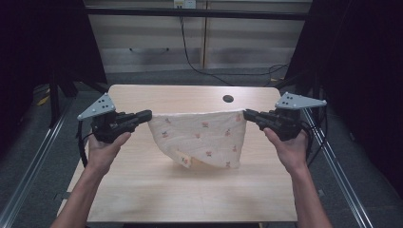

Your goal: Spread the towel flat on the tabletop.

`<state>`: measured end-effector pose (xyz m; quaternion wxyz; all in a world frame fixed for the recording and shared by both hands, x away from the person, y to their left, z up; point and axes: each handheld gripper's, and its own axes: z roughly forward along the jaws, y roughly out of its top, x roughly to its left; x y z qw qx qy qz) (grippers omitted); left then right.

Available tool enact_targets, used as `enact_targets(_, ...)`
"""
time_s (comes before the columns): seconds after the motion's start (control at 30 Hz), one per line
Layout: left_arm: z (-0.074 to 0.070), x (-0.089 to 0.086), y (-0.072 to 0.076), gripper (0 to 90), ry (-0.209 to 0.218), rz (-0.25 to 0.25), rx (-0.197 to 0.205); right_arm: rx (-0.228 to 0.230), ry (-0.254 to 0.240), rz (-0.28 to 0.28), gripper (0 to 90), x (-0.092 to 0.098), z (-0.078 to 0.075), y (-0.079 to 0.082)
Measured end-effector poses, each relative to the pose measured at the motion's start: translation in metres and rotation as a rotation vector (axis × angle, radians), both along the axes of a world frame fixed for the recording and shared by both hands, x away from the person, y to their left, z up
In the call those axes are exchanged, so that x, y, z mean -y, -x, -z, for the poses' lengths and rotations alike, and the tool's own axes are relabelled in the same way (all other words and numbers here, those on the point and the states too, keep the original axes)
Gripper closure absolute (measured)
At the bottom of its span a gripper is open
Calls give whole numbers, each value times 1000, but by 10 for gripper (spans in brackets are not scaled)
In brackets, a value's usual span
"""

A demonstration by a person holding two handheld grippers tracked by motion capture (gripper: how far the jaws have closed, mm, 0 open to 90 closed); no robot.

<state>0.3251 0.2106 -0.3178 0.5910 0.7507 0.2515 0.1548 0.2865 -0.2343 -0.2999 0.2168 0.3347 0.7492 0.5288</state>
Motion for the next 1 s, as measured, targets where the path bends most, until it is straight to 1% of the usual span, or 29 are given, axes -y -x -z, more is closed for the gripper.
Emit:
enact_targets(0.1, -10, 0, -1, 883, -10, 1, 11, 7, -19, -1, 890, 1, -8, -1)
enact_targets(0.27, -26, -2, 3, 883, -7, 5, 45, 30, -26, -7, 890, 0, -20, 2)
enact_targets(0.33, -29, -3, 5, 884, -2, 6, 48, 36, -26, -9, 890, -1, -25, 4)
enact_targets(0.37, -34, -5, 9, 883, 7, 11, 57, 38, -28, -12, 890, -1, -28, 6)
enact_targets(0.43, -38, -6, 15, 883, -3, 5, 66, 48, -19, -19, 890, -3, -32, 11)
enact_targets(0.47, -38, -6, 15, 883, -3, 5, 66, 48, -19, -19, 890, -3, -32, 11)
enact_targets(0.5, -40, -7, 21, 883, -3, 8, 71, 56, -13, -25, 890, -5, -35, 18)
enact_targets(0.57, -41, -8, 27, 883, 3, 11, 73, 57, -12, -31, 890, -8, -37, 25)
enact_targets(0.6, -41, -8, 27, 883, 3, 11, 73, 57, -12, -31, 890, -8, -37, 25)
enact_targets(0.63, -42, -8, 31, 883, 3, 17, 79, 61, -14, -36, 890, -8, -38, 30)
enact_targets(0.67, -44, -10, 39, 883, 0, 21, 87, 71, -9, -44, 890, -10, -39, 41)
enact_targets(0.7, -45, -11, 43, 883, 9, 28, 86, 73, -9, -48, 890, -11, -40, 47)
enact_targets(0.73, -45, -11, 43, 883, 9, 28, 86, 73, -9, -48, 890, -11, -40, 47)
enact_targets(0.77, -48, -14, 51, 883, 8, 38, 92, 81, -12, -56, 890, -12, -42, 57)
enact_targets(0.8, -49, -15, 54, 884, 6, 35, 97, 79, -15, -61, 890, -13, -43, 63)
enact_targets(0.83, -50, -16, 57, 883, 11, 40, 93, 82, -15, -65, 890, -13, -44, 67)
enact_targets(0.87, -50, -16, 57, 883, 11, 40, 93, 82, -15, -65, 890, -13, -44, 67)
enact_targets(0.9, -51, -17, 60, 883, -7, 24, 82, 87, -6, -64, 890, -15, -45, 75)
enact_targets(0.93, -51, -17, 60, 883, -7, 24, 82, 87, -6, -64, 890, -15, -45, 75)
enact_targets(0.97, -45, -15, 55, 884, -21, 16, 60, 73, 5, -64, 890, -17, -41, 74)
enact_targets(1.0, -39, -13, 49, 884, -26, 14, 38, 57, 16, -58, 890, -18, -36, 70)
